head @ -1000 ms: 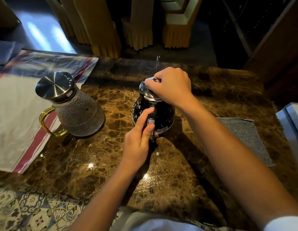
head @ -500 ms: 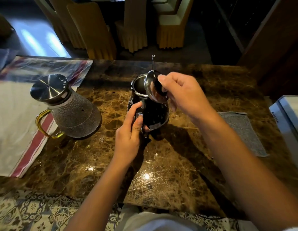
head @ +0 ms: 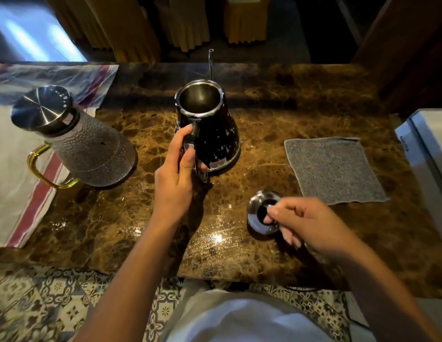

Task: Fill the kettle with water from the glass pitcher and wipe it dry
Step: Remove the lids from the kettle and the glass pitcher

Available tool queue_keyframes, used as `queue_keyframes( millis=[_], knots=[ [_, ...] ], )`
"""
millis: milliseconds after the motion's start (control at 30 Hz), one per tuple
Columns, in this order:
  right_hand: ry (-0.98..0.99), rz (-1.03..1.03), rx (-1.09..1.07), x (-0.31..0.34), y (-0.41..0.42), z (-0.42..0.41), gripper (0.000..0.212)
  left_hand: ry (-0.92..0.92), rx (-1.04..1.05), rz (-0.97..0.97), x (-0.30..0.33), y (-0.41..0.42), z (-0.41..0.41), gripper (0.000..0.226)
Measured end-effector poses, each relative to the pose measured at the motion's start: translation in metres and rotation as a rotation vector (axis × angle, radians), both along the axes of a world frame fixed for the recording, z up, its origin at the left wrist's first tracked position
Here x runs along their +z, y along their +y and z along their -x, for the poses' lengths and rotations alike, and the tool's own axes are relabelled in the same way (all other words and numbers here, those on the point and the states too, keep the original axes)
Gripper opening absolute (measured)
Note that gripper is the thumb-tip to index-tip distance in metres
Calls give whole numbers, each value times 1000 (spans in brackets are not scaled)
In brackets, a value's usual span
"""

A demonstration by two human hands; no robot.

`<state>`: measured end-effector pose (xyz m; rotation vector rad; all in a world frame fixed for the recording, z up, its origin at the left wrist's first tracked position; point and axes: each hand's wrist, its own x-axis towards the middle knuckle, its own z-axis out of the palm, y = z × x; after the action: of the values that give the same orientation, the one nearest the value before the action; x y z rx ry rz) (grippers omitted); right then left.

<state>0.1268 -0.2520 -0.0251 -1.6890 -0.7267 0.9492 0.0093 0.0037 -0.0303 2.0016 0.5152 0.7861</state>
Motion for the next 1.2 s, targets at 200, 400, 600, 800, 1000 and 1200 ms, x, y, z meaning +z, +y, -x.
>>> queue_keyframes(
  millis=[200, 400, 600, 800, 1000, 1200],
  knots=[
    [54, 158, -85, -20, -9, 13, 33, 5, 7, 22, 2, -2, 0, 41],
    [-29, 285, -42, -21, -8, 11, 37, 6, 20, 18, 0, -2, 0, 43],
    [-138, 372, -87, -24, -9, 18, 36, 20, -9, 45, 4, -1, 2, 42],
    [-657, 556, -229, 4, 5, 27, 42, 58, 118, -59, 23, -2, 13, 39],
    [-826, 226, -282, 36, 46, 20, 34, 29, 215, -325, 47, 19, 56, 33],
    [-962, -104, -238, 79, 123, 31, 44, 147, 437, -448, 53, 80, 120, 33]
  ],
)
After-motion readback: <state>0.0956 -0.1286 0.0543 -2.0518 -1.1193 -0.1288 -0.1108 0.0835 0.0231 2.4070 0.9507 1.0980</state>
